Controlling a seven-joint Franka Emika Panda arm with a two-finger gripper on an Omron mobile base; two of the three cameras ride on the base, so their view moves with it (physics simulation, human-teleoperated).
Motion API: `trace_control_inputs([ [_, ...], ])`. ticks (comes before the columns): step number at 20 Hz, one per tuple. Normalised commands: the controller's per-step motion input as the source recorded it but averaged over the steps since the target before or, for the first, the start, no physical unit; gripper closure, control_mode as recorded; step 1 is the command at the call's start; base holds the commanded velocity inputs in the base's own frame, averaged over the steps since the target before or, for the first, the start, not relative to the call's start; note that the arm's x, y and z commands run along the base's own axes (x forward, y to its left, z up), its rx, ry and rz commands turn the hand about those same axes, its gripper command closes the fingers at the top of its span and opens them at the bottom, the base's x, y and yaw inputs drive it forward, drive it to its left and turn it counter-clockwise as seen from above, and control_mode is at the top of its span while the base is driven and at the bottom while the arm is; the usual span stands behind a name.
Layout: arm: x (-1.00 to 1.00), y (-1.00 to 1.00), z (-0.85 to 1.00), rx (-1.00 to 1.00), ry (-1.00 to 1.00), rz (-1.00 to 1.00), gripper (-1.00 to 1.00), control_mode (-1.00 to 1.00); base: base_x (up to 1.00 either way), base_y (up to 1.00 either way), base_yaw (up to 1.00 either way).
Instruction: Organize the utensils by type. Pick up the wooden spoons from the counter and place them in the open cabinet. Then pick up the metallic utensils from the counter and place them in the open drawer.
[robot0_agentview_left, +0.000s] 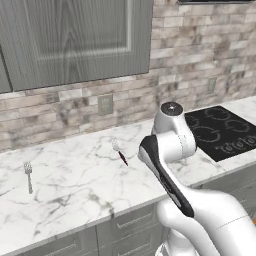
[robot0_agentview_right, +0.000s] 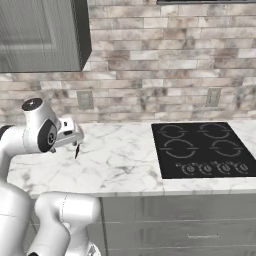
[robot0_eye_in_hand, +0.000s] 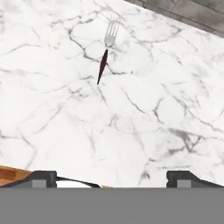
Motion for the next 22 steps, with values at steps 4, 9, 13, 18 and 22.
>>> trace_control_inputs([
  [4, 0.55, 0.21, -0.28, 0.07, 0.01, -0.17, -1.0, -1.0, 0.0, 0.0, 0.0],
  [9, 0.59, 0.19, -0.22, 0.08, 0.06, -0.08, -1.0, -1.0, 0.0, 0.0, 0.0],
  [13, 0.62, 0.19, -0.27, 0.1, 0.12, -0.05, -1.0, -1.0, 0.0, 0.0, 0.0],
  [18, 0.5, 0.13, -0.33, 0.01, 0.13, -0.02, -1.0, -1.0, 0.0, 0.0, 0.0],
  [22, 0.5, 0.04, -0.34, 0.0, 0.14, 0.0, -1.0, -1.0, 0.0, 0.0, 0.0],
])
